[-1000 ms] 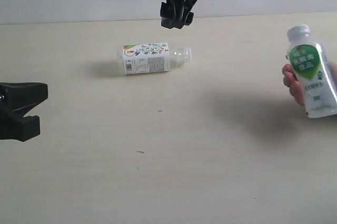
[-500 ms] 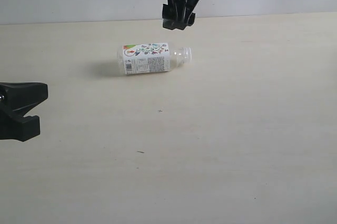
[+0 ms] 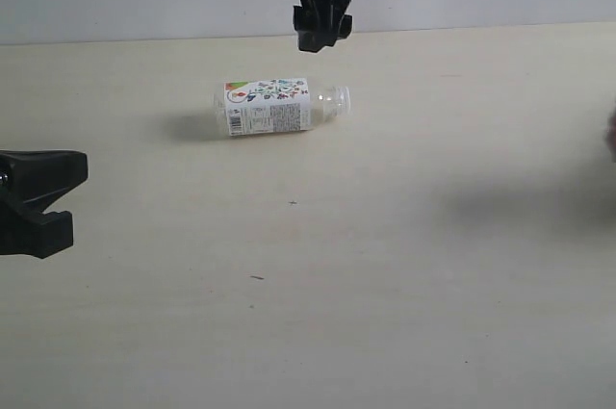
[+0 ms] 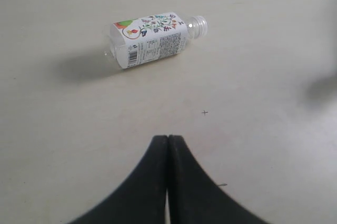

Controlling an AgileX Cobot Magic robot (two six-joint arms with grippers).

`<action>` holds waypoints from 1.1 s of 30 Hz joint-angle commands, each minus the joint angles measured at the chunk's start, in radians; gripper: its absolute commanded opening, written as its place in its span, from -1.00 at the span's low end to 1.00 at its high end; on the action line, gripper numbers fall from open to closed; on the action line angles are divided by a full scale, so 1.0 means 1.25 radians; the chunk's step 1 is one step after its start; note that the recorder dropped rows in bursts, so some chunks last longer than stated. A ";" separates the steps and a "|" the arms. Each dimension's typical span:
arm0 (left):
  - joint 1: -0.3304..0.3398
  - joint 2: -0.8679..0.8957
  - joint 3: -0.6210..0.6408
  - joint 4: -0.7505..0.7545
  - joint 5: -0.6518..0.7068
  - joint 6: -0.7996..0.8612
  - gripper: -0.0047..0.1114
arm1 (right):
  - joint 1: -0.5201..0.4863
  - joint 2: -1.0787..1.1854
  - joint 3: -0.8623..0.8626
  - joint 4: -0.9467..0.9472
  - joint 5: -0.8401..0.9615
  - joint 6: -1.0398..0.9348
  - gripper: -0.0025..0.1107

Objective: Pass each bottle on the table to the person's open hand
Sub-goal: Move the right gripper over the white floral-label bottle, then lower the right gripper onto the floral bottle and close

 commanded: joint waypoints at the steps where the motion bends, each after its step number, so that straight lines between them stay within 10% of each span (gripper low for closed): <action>1: 0.001 -0.003 0.003 -0.003 -0.007 0.002 -0.92 | 0.001 0.028 -0.032 0.044 -0.003 -0.060 0.50; 33: 0.001 -0.003 0.003 -0.003 -0.007 0.002 -0.92 | -0.083 0.130 -0.032 0.424 -0.028 -0.404 0.47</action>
